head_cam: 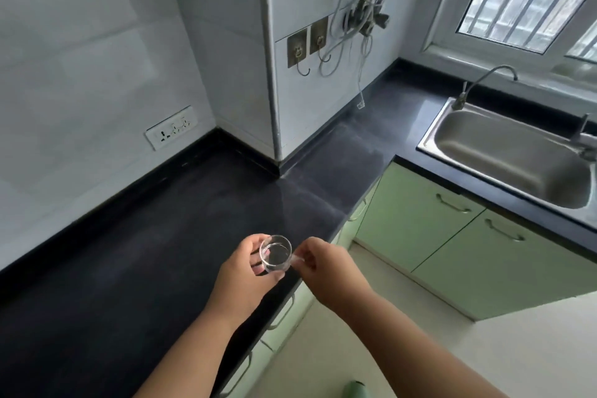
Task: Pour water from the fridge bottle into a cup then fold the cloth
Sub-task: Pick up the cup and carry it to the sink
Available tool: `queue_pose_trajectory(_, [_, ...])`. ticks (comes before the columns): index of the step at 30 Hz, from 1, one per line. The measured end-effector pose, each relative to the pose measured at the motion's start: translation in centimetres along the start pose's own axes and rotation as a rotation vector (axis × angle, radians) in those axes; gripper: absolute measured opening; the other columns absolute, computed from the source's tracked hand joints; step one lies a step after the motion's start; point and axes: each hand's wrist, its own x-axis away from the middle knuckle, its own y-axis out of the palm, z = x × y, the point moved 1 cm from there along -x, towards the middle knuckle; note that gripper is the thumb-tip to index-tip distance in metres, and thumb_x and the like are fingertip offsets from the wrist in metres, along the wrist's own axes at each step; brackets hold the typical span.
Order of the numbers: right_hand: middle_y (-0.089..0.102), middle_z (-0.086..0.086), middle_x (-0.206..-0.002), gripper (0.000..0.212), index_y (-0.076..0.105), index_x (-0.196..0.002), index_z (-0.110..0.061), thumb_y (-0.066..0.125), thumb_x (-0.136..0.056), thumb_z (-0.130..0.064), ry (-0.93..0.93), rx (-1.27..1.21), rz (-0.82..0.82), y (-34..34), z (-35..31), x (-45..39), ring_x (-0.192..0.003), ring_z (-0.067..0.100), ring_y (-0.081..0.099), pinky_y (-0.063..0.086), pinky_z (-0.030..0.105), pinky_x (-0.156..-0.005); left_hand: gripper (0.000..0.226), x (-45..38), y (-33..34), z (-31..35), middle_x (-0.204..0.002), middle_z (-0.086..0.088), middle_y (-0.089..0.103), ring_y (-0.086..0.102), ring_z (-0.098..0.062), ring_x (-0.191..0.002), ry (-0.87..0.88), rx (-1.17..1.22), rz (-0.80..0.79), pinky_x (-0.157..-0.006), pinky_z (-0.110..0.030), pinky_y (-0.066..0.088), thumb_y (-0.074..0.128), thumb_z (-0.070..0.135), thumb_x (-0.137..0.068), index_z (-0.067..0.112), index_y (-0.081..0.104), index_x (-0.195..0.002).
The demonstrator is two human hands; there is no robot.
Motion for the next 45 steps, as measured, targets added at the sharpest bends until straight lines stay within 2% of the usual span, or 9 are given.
queue_pose_trajectory(3, [0.068, -0.012, -0.091, 0.007, 0.067, -0.105, -0.028, 0.064, -0.101, -0.033, -0.016, -0.019, 0.014, -3.3, 2.0, -1.4, -0.078, 0.001, 0.063, 0.044, 0.011, -0.062, 0.057, -1.7, 3.0, 2.1, -0.123, 0.013, 0.072, 0.069, 0.000, -0.114, -0.019, 0.096, -0.020, -0.106, -0.030, 0.055, 0.091, 0.013, -0.080, 0.034, 0.060, -0.124])
queue_pose_trajectory(8, [0.071, -0.011, -0.090, 0.012, 0.070, -0.106, -0.025, 0.066, -0.099, -0.034, -0.031, -0.023, 0.076, -8.2, 4.9, -3.8, -0.080, 0.006, 0.066, 0.058, 0.023, -0.072, 0.059, -4.7, 7.3, 5.6, -0.124, 0.011, 0.073, 0.070, 0.003, -0.110, 0.016, 0.148, -0.045, -0.092, -0.015, 0.056, 0.089, 0.014, -0.082, 0.029, 0.058, -0.130])
queue_pose_trajectory(14, [0.073, -0.008, -0.093, 0.012, 0.072, -0.107, -0.022, 0.067, -0.099, -0.030, -0.046, -0.033, 0.117, -12.8, 8.1, -6.4, -0.083, 0.010, 0.069, 0.059, 0.026, -0.077, 0.062, -8.3, 11.4, 8.0, -0.126, 0.011, 0.072, 0.071, -0.001, -0.112, 0.033, 0.138, -0.075, -0.096, -0.023, 0.058, 0.088, 0.019, -0.084, 0.030, 0.055, -0.136])
queue_pose_trajectory(25, [0.073, -0.007, -0.090, 0.011, 0.073, -0.101, -0.021, 0.067, -0.097, -0.029, 0.093, -0.064, 0.284, -18.6, 12.9, -12.8, -0.081, 0.011, 0.066, 0.054, 0.025, -0.073, 0.058, -18.6, 17.3, 12.8, -0.124, 0.015, 0.071, 0.071, 0.002, -0.109, 0.091, 0.041, -0.249, -0.098, -0.026, 0.055, 0.088, 0.024, -0.084, 0.035, 0.055, -0.132])
queue_pose_trajectory(29, [0.074, -0.005, -0.091, 0.009, 0.073, -0.099, -0.020, 0.068, -0.096, -0.027, 0.134, -0.106, 0.378, -21.6, 14.3, -14.8, -0.083, 0.013, 0.067, 0.057, 0.030, -0.077, 0.059, -22.5, 19.5, 15.8, -0.123, 0.018, 0.070, 0.069, 0.008, -0.106, 0.157, -0.039, -0.323, -0.090, -0.017, 0.053, 0.087, 0.031, -0.085, 0.040, 0.053, -0.132])
queue_pose_trajectory(33, [0.075, -0.003, -0.096, 0.010, 0.072, -0.101, -0.018, 0.067, -0.097, -0.027, 0.180, -0.129, 0.464, -24.2, 15.6, -16.4, -0.088, 0.015, 0.070, 0.058, 0.033, -0.081, 0.058, -25.7, 22.0, 18.5, -0.130, 0.020, 0.066, 0.069, 0.001, -0.112, 0.185, -0.082, -0.372, -0.099, -0.027, 0.054, 0.086, 0.030, -0.086, 0.042, 0.052, -0.131])
queue_pose_trajectory(38, [0.075, -0.002, -0.092, 0.008, 0.072, -0.099, -0.018, 0.068, -0.096, -0.024, 0.205, -0.167, 0.518, -27.6, 18.2, -19.5, -0.086, 0.016, 0.070, 0.059, 0.037, -0.080, 0.057, -29.7, 25.4, 21.9, -0.117, 0.023, 0.065, 0.068, 0.011, -0.094, 0.248, -0.163, -0.390, -0.081, -0.012, 0.049, 0.085, 0.026, -0.088, 0.040, 0.050, -0.130])
queue_pose_trajectory(42, [0.075, -0.001, -0.091, 0.009, 0.072, -0.099, -0.016, 0.068, -0.096, -0.022, 0.208, -0.199, 0.543, -30.5, 21.0, -22.8, -0.083, 0.016, 0.071, 0.053, 0.021, -0.066, 0.058, -33.4, 28.6, 23.8, -0.124, 0.021, 0.062, 0.060, 0.011, -0.104, 0.272, -0.223, -0.363, -0.080, -0.008, 0.044, 0.086, 0.028, -0.085, 0.035, 0.052, -0.131])
queue_pose_trajectory(45, [0.075, -0.001, -0.092, 0.009, 0.072, -0.099, -0.017, 0.068, -0.095, -0.024, 0.208, -0.203, 0.533, -32.7, 23.4, -26.1, -0.085, 0.016, 0.069, 0.057, 0.031, -0.074, 0.058, -36.5, 31.1, 25.1, -0.119, 0.020, 0.062, 0.055, 0.015, -0.097, 0.281, -0.288, -0.309, -0.075, -0.004, 0.040, 0.087, 0.027, -0.084, 0.031, 0.053, -0.131])
